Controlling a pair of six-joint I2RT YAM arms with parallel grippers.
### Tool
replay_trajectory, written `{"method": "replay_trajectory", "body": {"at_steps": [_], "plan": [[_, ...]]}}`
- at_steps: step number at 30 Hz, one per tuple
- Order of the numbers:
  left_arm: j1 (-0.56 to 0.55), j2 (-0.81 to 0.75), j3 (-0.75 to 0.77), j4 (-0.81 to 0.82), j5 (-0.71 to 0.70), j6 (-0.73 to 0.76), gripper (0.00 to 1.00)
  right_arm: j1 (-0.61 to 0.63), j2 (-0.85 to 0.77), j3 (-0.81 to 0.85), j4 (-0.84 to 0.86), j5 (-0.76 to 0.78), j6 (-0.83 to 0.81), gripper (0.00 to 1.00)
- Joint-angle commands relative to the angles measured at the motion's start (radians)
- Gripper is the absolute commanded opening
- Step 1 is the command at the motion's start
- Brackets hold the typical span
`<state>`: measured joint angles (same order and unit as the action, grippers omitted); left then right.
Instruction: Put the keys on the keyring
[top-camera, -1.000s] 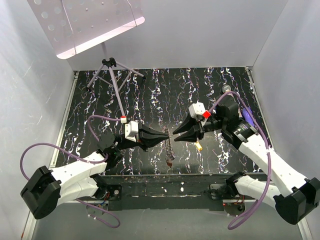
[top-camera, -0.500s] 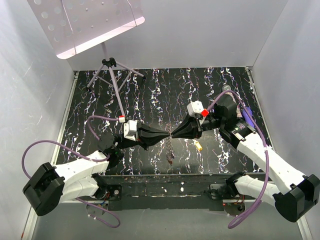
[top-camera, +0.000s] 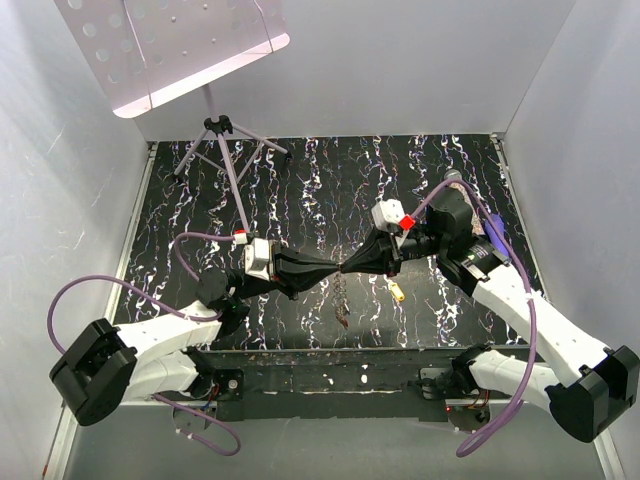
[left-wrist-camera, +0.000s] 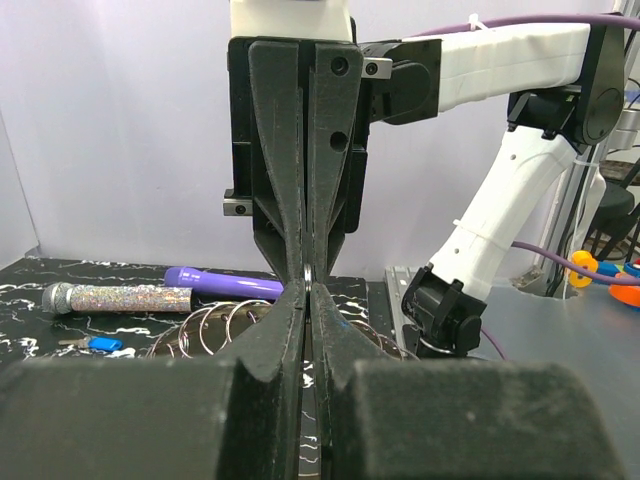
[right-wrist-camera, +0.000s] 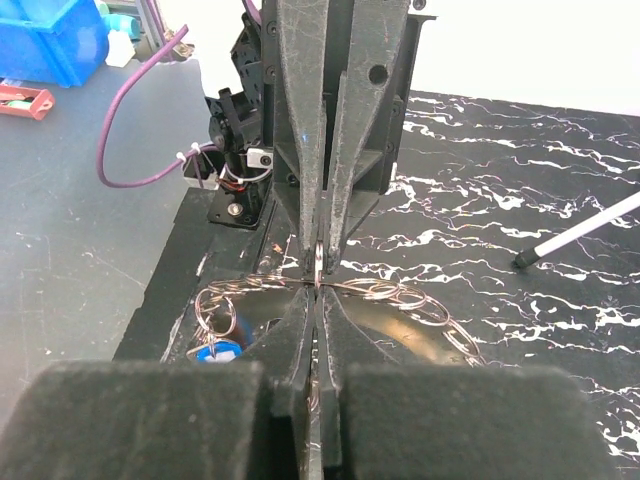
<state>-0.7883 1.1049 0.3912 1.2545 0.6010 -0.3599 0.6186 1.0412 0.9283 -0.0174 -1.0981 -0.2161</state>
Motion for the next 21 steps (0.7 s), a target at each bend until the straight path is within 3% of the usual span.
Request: {"method": "replay_trajectory", "body": {"at_steps": [1,6,9,12,16,18,21], "plan": [[0.003,-0.002,-0.015,0.069,-0.033,-0.024,0.00,0.009,0.000,0.063,0.022,0.007,0.021,0.01],[0.014,-0.043,-0.020,-0.016,-0.030,-0.030,0.02,0.009,-0.006,0.110,-0.162,0.040,-0.045,0.01],[0.038,-0.120,-0.017,-0.160,-0.017,-0.025,0.28,0.009,-0.009,0.142,-0.289,0.067,-0.106,0.01],[0.084,-0.232,0.009,-0.387,0.025,0.005,0.44,0.009,-0.003,0.167,-0.419,0.098,-0.186,0.01],[0.124,-0.344,0.144,-0.824,0.104,0.123,0.63,0.009,0.026,0.234,-0.619,0.141,-0.325,0.01],[0.127,-0.343,0.231,-1.022,0.137,0.195,0.66,0.009,0.045,0.270,-0.694,0.182,-0.370,0.01],[0.127,-0.300,0.337,-1.179,0.186,0.231,0.68,0.009,0.054,0.305,-0.756,0.221,-0.426,0.01]]}}
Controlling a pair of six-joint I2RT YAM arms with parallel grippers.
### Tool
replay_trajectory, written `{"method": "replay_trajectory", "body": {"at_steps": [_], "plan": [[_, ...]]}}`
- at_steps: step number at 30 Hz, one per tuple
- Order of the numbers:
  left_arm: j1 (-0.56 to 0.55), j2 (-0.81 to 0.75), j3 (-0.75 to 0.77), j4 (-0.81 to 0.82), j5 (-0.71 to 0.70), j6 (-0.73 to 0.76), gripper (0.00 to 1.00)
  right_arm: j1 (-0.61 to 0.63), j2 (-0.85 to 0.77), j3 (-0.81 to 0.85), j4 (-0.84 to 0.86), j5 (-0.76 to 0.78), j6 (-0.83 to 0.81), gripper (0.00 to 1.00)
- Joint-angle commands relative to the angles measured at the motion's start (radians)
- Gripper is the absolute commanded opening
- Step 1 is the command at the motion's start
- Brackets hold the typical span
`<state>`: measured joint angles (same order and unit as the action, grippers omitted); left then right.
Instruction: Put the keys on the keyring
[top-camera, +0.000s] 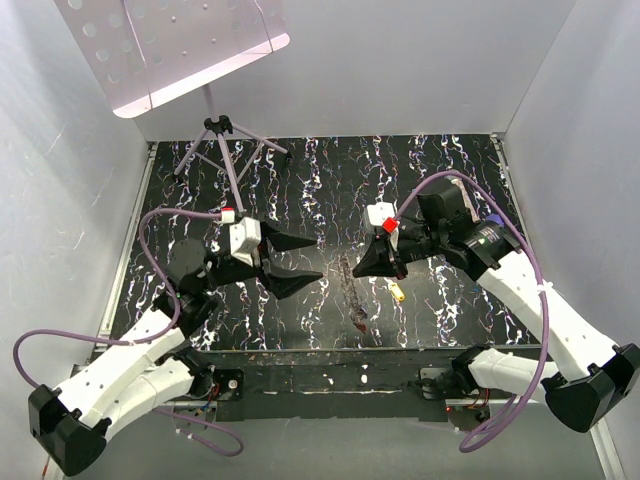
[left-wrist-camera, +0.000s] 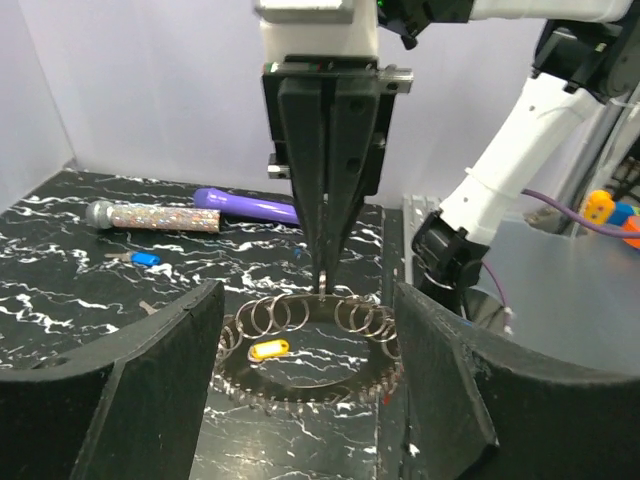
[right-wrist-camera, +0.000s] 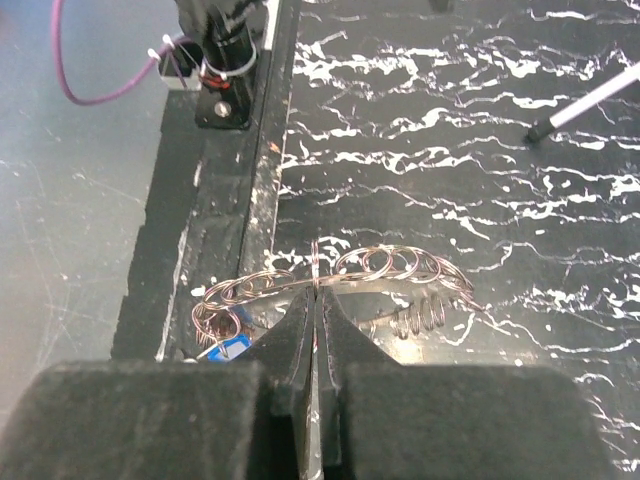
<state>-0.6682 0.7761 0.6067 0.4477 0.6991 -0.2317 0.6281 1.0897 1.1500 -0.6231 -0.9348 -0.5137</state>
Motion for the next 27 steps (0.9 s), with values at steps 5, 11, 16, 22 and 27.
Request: {"method": "replay_trajectory", "body": {"at_steps": [5,11,16,22,27], "plan": [[-0.001,0.115,0.160,-0.276,0.163,0.068,0.67,0.002,0.013,0.097,-0.179,0.096,-0.146,0.01],[-0.099,0.172,0.203,-0.286,0.076,0.149,0.60,0.005,0.001,0.094,-0.187,0.088,-0.138,0.01],[-0.140,0.173,0.199,-0.297,-0.012,0.222,0.53,0.005,-0.014,0.076,-0.175,0.082,-0.123,0.01],[-0.189,0.226,0.219,-0.314,-0.064,0.282,0.50,0.005,-0.022,0.068,-0.159,0.073,-0.101,0.01],[-0.215,0.247,0.217,-0.299,-0.113,0.307,0.43,0.005,-0.021,0.065,-0.159,0.073,-0.098,0.01]]}}
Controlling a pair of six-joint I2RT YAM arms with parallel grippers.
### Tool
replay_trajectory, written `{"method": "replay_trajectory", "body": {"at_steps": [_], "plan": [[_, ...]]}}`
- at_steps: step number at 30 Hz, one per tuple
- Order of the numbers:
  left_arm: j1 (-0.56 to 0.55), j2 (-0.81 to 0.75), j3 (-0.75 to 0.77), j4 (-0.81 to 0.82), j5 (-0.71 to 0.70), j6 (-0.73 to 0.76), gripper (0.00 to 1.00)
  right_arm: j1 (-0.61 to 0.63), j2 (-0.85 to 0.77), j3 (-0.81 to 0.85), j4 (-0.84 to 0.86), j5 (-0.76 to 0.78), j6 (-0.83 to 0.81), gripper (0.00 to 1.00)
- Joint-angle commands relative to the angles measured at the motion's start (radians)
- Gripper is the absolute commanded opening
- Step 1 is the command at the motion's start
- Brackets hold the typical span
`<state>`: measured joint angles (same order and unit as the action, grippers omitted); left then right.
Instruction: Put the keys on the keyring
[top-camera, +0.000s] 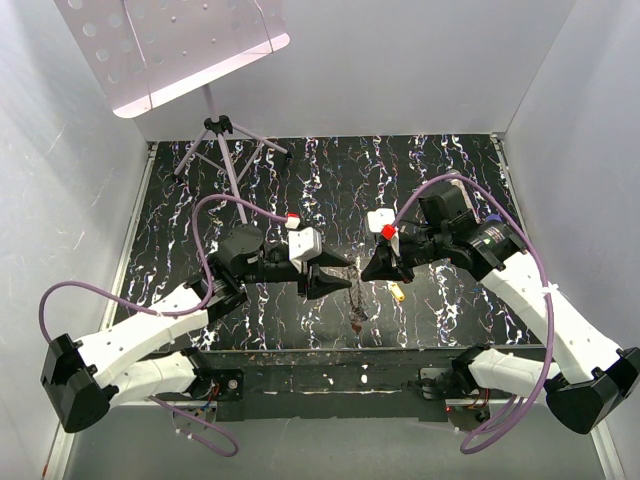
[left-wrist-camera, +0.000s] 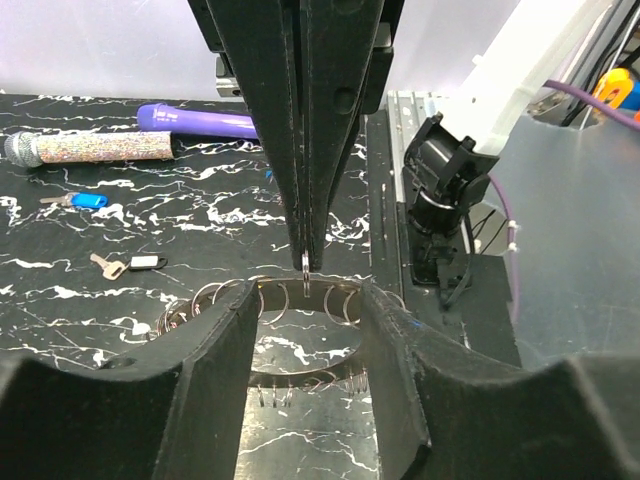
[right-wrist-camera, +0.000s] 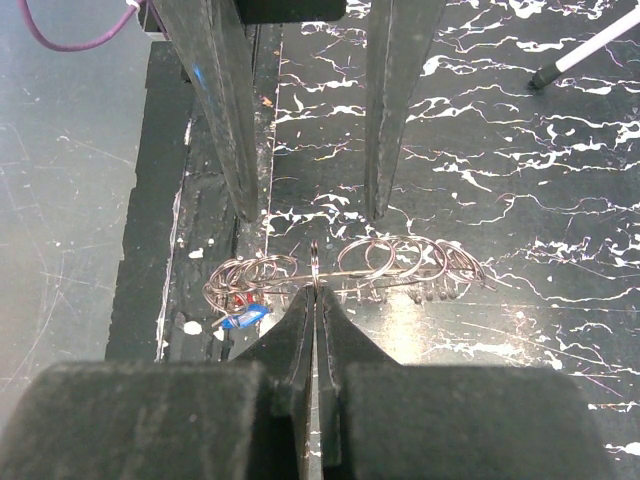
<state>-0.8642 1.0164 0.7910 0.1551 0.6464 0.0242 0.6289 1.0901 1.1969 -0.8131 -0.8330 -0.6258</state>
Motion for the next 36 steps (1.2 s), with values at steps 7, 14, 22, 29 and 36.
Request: {"method": "replay_trajectory", "body": {"at_steps": [7,14,22,29,36], "plan": [[-0.035,0.039,0.043,0.001,-0.068,0.059,0.39,0.005,-0.015,0.020,0.034,-0.032,0.017,0.01],[-0.039,0.056,0.045,0.024,-0.077,0.056,0.31,0.005,-0.012,0.017,0.037,-0.037,0.024,0.01],[-0.044,0.053,0.030,0.073,-0.042,0.026,0.29,0.005,-0.012,0.010,0.043,-0.035,0.028,0.01],[-0.047,0.068,0.031,0.086,-0.021,0.017,0.23,0.005,-0.012,0.012,0.043,-0.035,0.032,0.01],[-0.050,0.074,0.037,0.069,-0.016,0.026,0.20,0.005,-0.010,0.015,0.046,-0.037,0.035,0.01]]}}
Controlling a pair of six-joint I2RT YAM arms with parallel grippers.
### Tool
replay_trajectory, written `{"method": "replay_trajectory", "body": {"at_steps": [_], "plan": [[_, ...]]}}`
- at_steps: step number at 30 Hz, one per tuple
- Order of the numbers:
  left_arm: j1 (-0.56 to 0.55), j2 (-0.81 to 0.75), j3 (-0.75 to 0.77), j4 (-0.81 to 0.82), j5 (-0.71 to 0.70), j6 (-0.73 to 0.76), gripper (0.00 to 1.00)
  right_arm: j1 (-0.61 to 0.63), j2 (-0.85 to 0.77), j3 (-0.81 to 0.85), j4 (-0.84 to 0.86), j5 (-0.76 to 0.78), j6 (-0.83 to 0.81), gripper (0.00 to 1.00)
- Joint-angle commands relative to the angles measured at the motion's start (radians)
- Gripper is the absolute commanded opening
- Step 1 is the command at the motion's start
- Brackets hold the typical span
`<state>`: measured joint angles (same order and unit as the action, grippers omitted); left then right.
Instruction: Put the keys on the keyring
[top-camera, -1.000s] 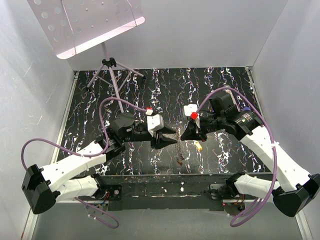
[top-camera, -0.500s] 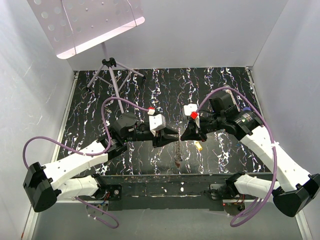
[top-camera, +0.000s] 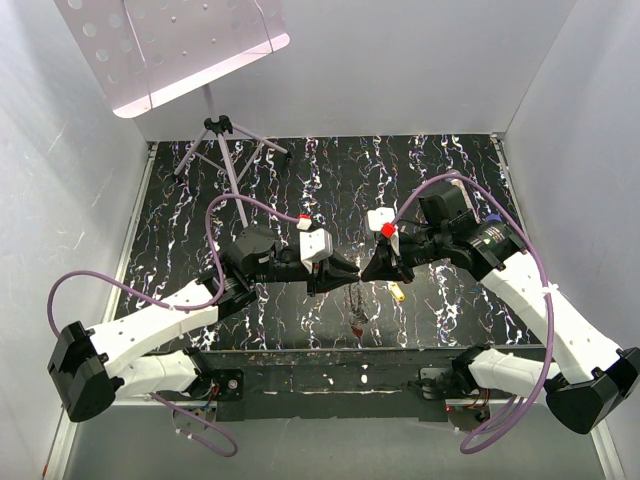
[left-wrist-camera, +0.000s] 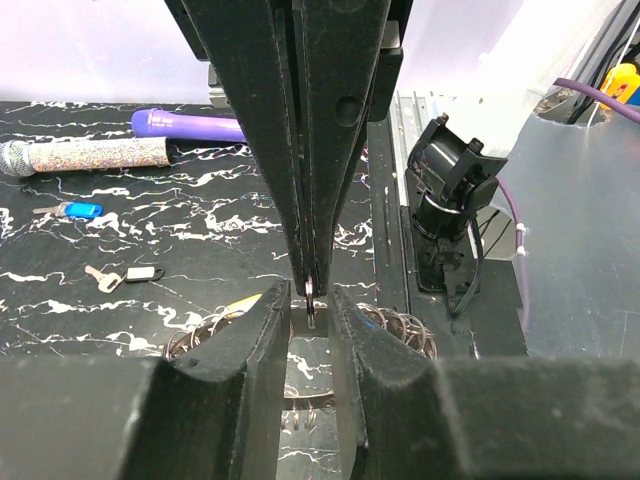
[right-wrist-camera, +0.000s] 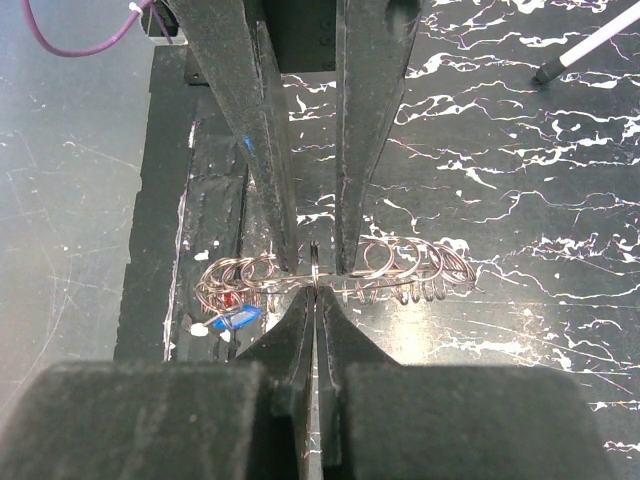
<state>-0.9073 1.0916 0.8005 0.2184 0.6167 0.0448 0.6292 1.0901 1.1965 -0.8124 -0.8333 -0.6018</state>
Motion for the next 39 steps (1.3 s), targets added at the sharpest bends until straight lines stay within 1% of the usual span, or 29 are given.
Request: {"method": "replay_trajectory", "body": {"at_steps": [1,3,8,9,13,15,18,19,20,21,23,26,27,29,30,33,37,39], "plan": [[-0.008,0.002,0.026,0.004,0.014,0.006,0.19,0.004,-0.012,0.015,0.045,-0.038,0.010,0.01],[-0.010,0.004,0.031,0.001,0.012,0.009,0.17,0.004,-0.009,0.015,0.045,-0.038,0.011,0.01],[-0.008,0.014,0.046,-0.027,0.024,0.021,0.01,0.003,-0.009,0.017,0.045,-0.041,0.013,0.01],[-0.008,0.014,0.049,-0.034,0.029,0.023,0.00,0.004,-0.009,0.017,0.045,-0.043,0.011,0.01],[-0.008,0.007,0.054,-0.062,0.028,0.033,0.00,0.003,-0.010,0.017,0.050,-0.044,0.019,0.01],[-0.008,-0.027,0.026,-0.027,0.000,0.021,0.00,0.004,-0.012,0.020,0.058,-0.050,0.028,0.02],[-0.008,-0.110,-0.061,0.097,-0.054,-0.026,0.00,-0.006,-0.024,0.023,0.082,-0.070,0.054,0.40],[-0.005,-0.137,-0.096,0.149,-0.064,-0.037,0.00,-0.009,-0.027,0.026,0.091,-0.079,0.066,0.46],[-0.005,-0.160,-0.127,0.229,-0.075,-0.089,0.00,-0.016,-0.032,0.026,0.104,-0.093,0.072,0.49],[-0.007,-0.182,-0.162,0.278,-0.086,-0.123,0.00,-0.020,-0.038,0.025,0.110,-0.111,0.079,0.51],[-0.005,-0.214,-0.228,0.408,-0.107,-0.184,0.00,-0.031,-0.050,0.011,0.136,-0.163,0.080,0.52],[-0.005,-0.240,-0.290,0.534,-0.123,-0.253,0.00,-0.034,-0.100,-0.058,0.264,-0.263,0.065,0.52],[-0.005,-0.246,-0.303,0.561,-0.124,-0.266,0.00,-0.033,-0.122,-0.089,0.335,-0.289,0.076,0.52],[-0.005,-0.252,-0.328,0.616,-0.129,-0.290,0.00,-0.034,-0.145,-0.159,0.489,-0.328,0.164,0.52],[-0.005,-0.251,-0.336,0.643,-0.129,-0.301,0.00,-0.034,-0.142,-0.167,0.540,-0.335,0.193,0.52],[-0.005,-0.248,-0.354,0.699,-0.132,-0.327,0.00,-0.033,-0.107,-0.138,0.565,-0.371,0.237,0.49],[-0.005,-0.234,-0.360,0.739,-0.133,-0.345,0.00,-0.025,-0.093,-0.137,0.631,-0.382,0.295,0.43],[-0.004,-0.225,-0.363,0.757,-0.140,-0.350,0.00,-0.022,-0.085,-0.137,0.640,-0.383,0.309,0.39]]}}
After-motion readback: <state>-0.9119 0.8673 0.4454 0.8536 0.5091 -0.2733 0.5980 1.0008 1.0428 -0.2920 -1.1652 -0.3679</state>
